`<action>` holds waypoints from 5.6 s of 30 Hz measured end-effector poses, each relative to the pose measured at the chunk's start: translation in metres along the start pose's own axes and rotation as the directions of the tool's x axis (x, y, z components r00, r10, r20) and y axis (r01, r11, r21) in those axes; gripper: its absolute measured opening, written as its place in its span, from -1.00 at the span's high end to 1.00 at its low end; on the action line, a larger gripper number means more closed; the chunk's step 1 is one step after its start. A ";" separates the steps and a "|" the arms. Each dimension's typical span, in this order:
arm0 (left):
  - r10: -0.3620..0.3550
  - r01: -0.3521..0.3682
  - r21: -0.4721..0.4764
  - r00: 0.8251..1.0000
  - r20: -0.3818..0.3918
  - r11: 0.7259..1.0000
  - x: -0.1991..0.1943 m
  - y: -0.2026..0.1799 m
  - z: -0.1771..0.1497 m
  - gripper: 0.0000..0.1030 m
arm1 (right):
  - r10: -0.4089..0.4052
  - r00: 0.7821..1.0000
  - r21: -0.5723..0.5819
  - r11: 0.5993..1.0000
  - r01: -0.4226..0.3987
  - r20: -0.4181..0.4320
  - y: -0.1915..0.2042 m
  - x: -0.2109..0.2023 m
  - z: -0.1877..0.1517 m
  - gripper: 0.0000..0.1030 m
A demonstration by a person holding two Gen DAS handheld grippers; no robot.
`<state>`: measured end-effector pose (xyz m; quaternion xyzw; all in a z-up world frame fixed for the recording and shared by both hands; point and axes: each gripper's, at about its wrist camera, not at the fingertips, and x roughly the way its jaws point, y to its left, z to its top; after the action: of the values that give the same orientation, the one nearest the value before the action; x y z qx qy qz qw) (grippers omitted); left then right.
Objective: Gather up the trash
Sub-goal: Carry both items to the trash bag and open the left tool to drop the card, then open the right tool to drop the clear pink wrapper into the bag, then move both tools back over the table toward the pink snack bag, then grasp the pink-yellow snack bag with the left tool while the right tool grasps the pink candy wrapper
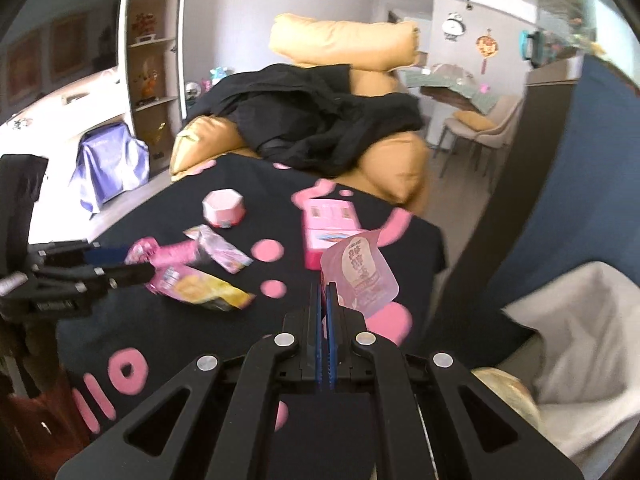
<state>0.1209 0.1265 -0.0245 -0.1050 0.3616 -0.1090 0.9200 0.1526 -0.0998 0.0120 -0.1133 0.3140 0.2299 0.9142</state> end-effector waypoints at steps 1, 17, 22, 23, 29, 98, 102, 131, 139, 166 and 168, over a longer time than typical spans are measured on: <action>-0.010 0.010 0.008 1.000 0.001 1.000 0.000 -0.007 0.002 0.10 | -0.020 1.000 0.003 1.000 0.020 0.008 -0.008 -0.010 -0.005 0.91; -0.227 0.256 0.252 0.964 -0.137 0.933 0.055 -0.169 -0.008 0.10 | -0.264 0.964 0.108 0.960 0.259 0.030 -0.107 -0.107 -0.063 0.91; -0.267 0.320 0.292 0.941 -0.209 0.901 0.088 -0.206 -0.016 0.10 | -0.296 0.955 0.114 0.950 0.291 0.026 -0.121 -0.114 -0.073 0.91; -0.276 0.336 0.300 0.935 -0.223 0.893 0.096 -0.214 -0.017 0.10 | -0.308 0.951 0.113 0.946 0.303 0.029 -0.125 -0.115 -0.074 0.91; -0.284 0.368 0.318 0.917 -0.282 0.874 0.137 -0.248 -0.028 0.10 | -0.303 0.953 0.204 0.934 0.292 0.027 -0.158 -0.117 -0.084 0.91; 0.136 -0.142 -0.127 0.989 -0.055 0.982 0.006 0.136 -0.033 -0.79 | 0.152 0.975 -0.027 0.987 -0.158 -0.161 0.052 0.065 -0.028 0.09; 0.139 -0.150 -0.187 0.988 -0.069 0.971 0.000 0.162 -0.037 -0.70 | 0.231 0.954 -0.093 0.963 -0.252 -0.191 0.091 0.087 -0.021 0.09; -0.096 0.130 0.182 0.978 -0.185 0.975 0.133 0.109 0.056 -0.53 | 0.175 0.963 0.171 0.975 -0.140 -0.205 0.023 0.123 -0.041 0.09; -0.138 0.156 0.052 0.960 -0.245 0.986 0.127 0.118 0.032 -0.52 | 0.228 0.944 0.233 0.957 -0.172 -0.240 0.025 0.111 -0.076 0.09; -0.079 0.061 -0.076 0.958 -0.274 0.995 0.050 0.133 -0.022 0.74 | 0.250 0.950 0.094 0.967 -0.236 -0.186 0.056 0.141 -0.012 -0.03; -0.059 0.036 -0.088 0.956 -0.287 0.996 0.038 0.147 -0.028 0.74 | 0.304 0.934 0.082 0.952 -0.293 -0.190 0.068 0.157 0.009 -0.03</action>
<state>0.1471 0.2529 -0.1093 -0.1340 0.4936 -0.1304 0.8493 0.2333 0.0170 -0.0831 -0.0628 0.4241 0.3451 0.8349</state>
